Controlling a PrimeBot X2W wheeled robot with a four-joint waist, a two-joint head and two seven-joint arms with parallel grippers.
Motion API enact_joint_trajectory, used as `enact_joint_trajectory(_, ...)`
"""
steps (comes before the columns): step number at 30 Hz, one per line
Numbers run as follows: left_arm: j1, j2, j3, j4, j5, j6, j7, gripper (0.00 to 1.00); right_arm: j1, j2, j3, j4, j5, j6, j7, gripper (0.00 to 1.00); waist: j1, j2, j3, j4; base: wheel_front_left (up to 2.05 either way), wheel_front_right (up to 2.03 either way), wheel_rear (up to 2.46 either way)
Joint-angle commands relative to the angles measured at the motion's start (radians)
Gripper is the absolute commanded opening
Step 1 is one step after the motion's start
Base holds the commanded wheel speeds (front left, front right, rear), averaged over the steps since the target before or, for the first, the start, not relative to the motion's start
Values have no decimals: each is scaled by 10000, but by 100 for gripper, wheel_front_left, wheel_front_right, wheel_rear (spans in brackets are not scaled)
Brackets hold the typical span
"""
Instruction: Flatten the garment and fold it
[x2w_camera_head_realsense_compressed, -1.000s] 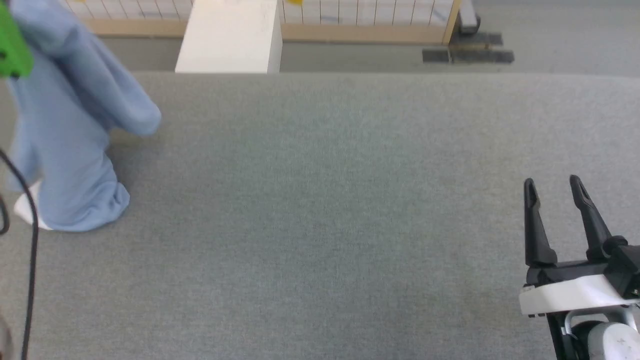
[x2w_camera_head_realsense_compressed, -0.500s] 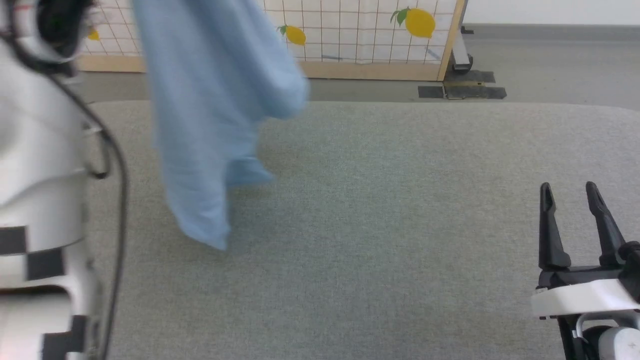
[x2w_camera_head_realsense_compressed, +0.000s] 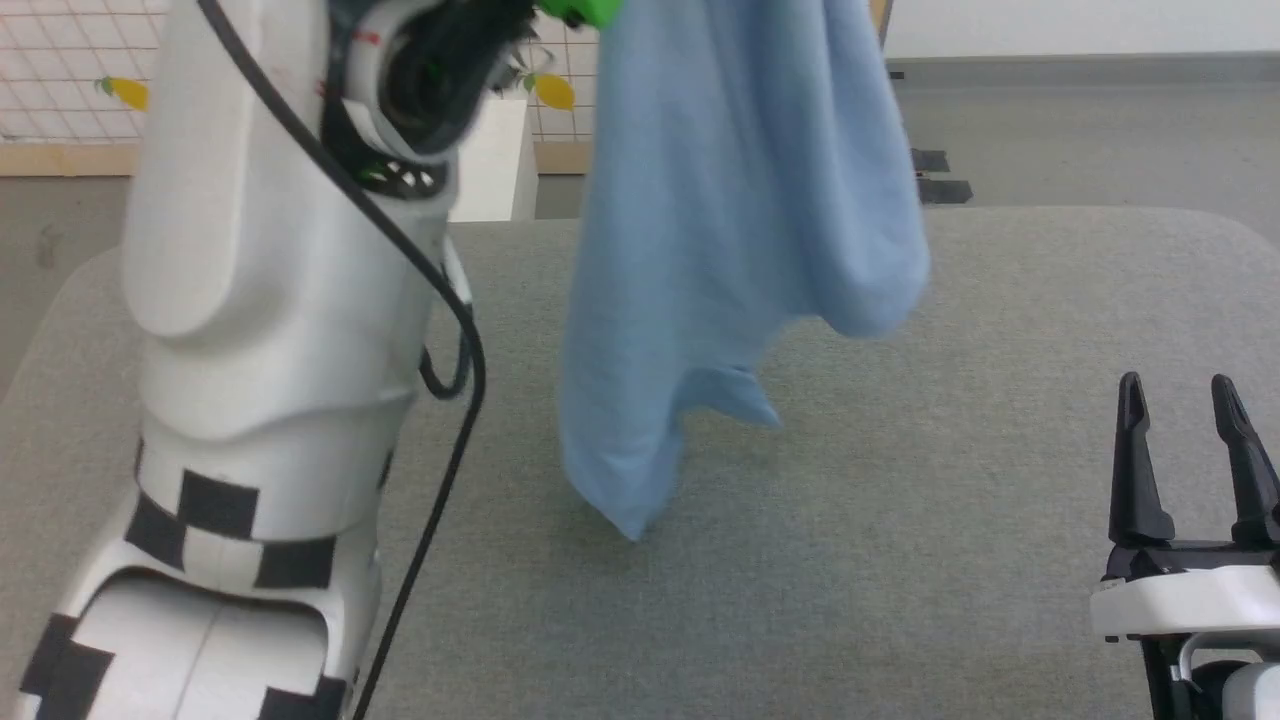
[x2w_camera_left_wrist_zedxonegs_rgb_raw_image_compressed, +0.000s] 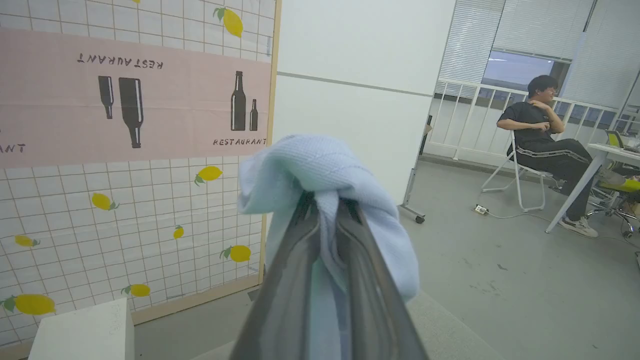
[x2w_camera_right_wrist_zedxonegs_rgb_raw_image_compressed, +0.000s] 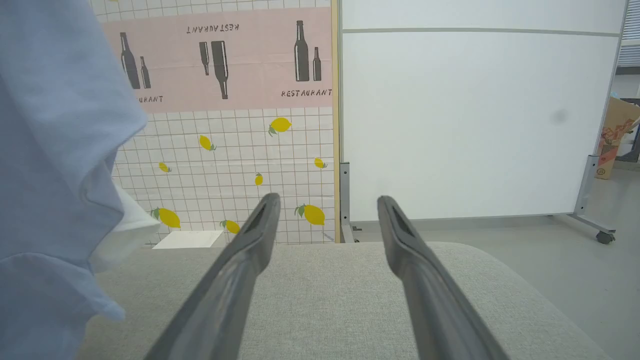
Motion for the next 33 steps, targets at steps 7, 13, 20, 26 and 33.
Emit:
enact_joint_trajectory(7, 1706, -108, -1156, -498, -326, 377, -647, 0, -33, 8, 46, 109, 129, -15, -82, 100, 1, -1, 193, -557, 0, 0, 0)
enact_joint_trajectory(13, 3516, -89, -2004, 23, 78, 599, -1615, 0, -242, 8, 172, 102, 194, -15, -110, 100, 1, -1, 717, -985, 0, 0, 0)
enact_joint_trajectory(20, 4838, 127, -2247, 2074, 436, 749, -2514, 0, -645, 9, 360, 221, 307, -15, -179, 100, 1, -1, 1605, -1501, 0, 0, 0)
enact_joint_trajectory(26, 4938, 152, -2616, 3645, 721, 729, -2623, 0, -854, 9, 391, 366, 352, -15, -259, 100, 1, -1, 2071, -1631, 0, 0, 0)
enact_joint_trajectory(33, 4507, 109, -2637, 4242, 798, 493, -3320, 100, -908, 9, 284, 561, 291, -15, -313, 100, 1, -1, 1923, -1318, 0, 0, 0)
